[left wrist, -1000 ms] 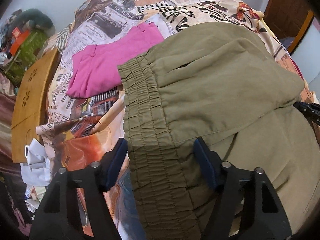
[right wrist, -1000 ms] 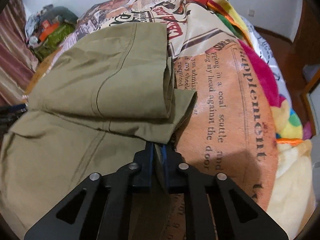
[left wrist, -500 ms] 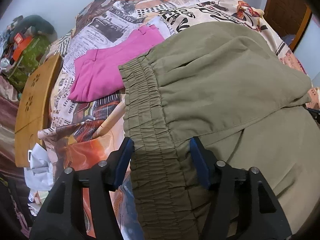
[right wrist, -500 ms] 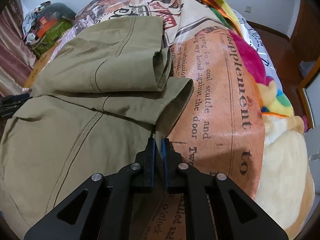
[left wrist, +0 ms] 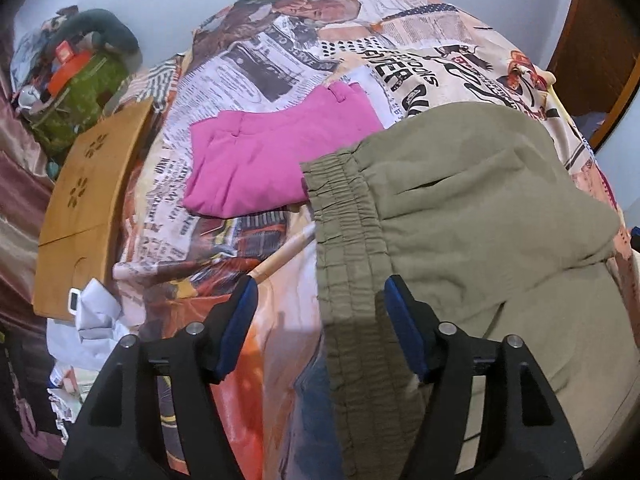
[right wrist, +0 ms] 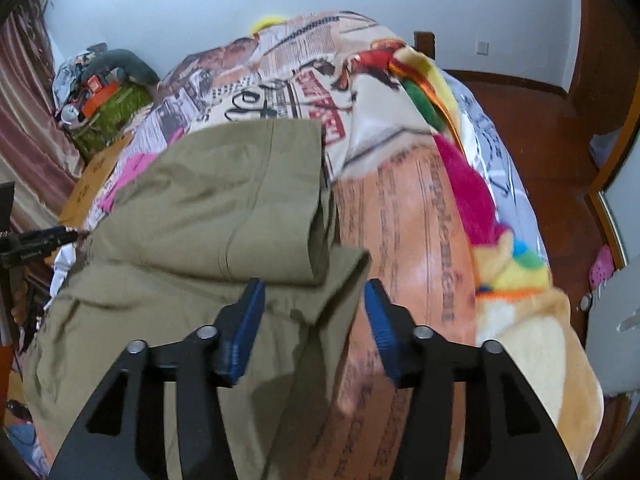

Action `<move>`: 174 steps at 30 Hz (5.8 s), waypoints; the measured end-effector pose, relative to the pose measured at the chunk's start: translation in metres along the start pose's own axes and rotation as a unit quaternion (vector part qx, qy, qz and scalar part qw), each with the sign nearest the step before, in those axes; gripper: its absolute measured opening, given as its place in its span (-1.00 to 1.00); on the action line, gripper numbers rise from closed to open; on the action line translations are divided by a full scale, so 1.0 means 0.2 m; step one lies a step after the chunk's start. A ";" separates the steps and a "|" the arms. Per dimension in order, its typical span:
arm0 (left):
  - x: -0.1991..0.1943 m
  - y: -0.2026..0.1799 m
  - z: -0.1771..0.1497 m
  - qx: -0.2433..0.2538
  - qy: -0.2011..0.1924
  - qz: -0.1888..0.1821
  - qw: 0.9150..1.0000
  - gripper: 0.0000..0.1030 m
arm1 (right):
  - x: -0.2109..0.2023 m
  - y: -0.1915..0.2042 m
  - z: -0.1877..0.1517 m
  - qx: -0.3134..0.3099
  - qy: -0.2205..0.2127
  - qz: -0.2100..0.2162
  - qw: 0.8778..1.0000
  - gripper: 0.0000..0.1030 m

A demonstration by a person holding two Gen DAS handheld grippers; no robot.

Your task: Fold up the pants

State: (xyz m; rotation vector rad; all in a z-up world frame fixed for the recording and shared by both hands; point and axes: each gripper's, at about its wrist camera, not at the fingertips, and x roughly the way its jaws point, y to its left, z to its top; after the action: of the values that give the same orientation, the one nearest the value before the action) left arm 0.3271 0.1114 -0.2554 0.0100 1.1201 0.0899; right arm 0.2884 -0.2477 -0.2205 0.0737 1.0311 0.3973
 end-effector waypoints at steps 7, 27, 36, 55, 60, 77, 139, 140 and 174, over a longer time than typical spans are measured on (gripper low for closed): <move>0.19 -0.08 0.04 0.028 0.045 -0.012 0.999 0.59 | 0.17 0.01 0.04 0.006 0.021 0.047 0.999 0.00; 0.24 -0.23 -0.01 0.096 -0.002 0.067 0.993 0.45 | 0.18 0.15 0.26 -0.092 -0.044 0.021 0.995 -0.88; 0.28 -0.20 -0.01 0.069 0.005 0.050 0.996 0.46 | 0.52 0.09 0.21 -0.094 0.048 -0.011 0.994 -0.90; -0.01 -0.04 0.11 0.015 -0.044 0.040 0.998 0.50 | 0.10 0.11 0.35 -0.072 -0.021 -0.041 0.996 -0.16; -0.12 0.02 0.22 -0.005 -0.081 0.051 0.995 0.71 | -0.02 0.15 0.41 -0.069 -0.061 -0.029 0.995 0.10; 0.24 0.03 0.50 -0.023 -0.030 0.039 0.999 0.73 | 0.29 0.12 0.62 -0.042 -0.061 -0.024 0.997 0.49; -0.45 -0.10 0.48 -0.014 -0.166 0.007 0.986 -0.47 | -0.26 0.26 0.76 -0.058 -0.196 0.016 0.979 -0.96; -0.45 -0.10 0.46 -0.015 -0.161 0.007 0.987 -0.90 | -0.28 0.27 0.73 -0.061 -0.195 0.018 0.979 -0.96; -0.48 -0.18 0.19 -0.023 -0.112 -0.012 0.993 0.92 | -0.22 0.35 -0.22 -0.058 -0.082 0.075 0.992 -0.96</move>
State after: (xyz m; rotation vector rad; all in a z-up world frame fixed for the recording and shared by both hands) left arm 0.3215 0.0695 -0.1552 -0.0343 0.8931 0.0903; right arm 0.2118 -0.2041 -0.1900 0.0773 0.8417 0.5775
